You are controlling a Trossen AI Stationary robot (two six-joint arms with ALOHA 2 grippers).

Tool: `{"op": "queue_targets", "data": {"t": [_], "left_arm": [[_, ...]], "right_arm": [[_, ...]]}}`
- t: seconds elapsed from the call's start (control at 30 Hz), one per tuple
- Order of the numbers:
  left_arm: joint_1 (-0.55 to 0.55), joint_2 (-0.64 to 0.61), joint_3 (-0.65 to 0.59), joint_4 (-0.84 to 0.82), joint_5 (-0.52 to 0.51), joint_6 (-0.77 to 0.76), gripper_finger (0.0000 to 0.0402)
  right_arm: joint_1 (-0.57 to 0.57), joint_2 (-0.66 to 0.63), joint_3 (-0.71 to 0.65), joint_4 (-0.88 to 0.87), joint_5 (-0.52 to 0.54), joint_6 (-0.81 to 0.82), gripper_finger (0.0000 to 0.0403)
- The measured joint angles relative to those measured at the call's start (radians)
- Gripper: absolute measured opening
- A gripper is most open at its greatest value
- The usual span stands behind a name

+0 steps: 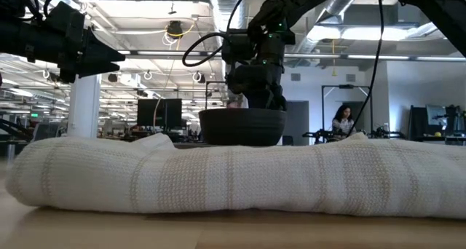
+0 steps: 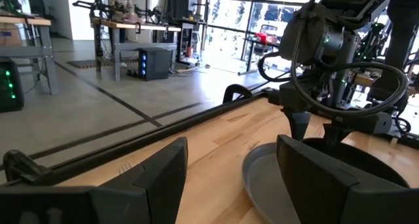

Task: Set table place
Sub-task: Move the red fork to the right of the black plate

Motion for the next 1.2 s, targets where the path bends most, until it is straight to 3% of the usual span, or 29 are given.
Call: {"op": "queue_targets", "data": {"t": [0.37, 0.83, 0.97, 1.07, 1.2], "left_arm": [[0.0, 0.0, 0.0, 0.0, 0.0, -0.009, 0.0224], [0.0, 0.0, 0.0, 0.0, 0.0, -0.015, 0.0224], [0.0, 0.0, 0.0, 0.0, 0.0, -0.108, 0.0224], [0.0, 0.0, 0.0, 0.0, 0.002, -0.214, 0.0224], [0.0, 0.011, 0.021, -0.054, 0.046, -0.227, 0.0224]], "right_arm": [[-0.002, 0.0, 0.112, -0.087, 0.004, -0.02, 0.026], [-0.042, 0.0, 0.563, -0.292, 0.007, -0.06, 0.026], [-0.029, 0.0, 0.672, -0.361, 0.004, -0.066, 0.026], [-0.021, -0.05, 0.648, -0.377, 0.003, -0.087, 0.026], [-0.022, -0.117, 0.649, -0.403, 0.002, -0.087, 0.026]]}}
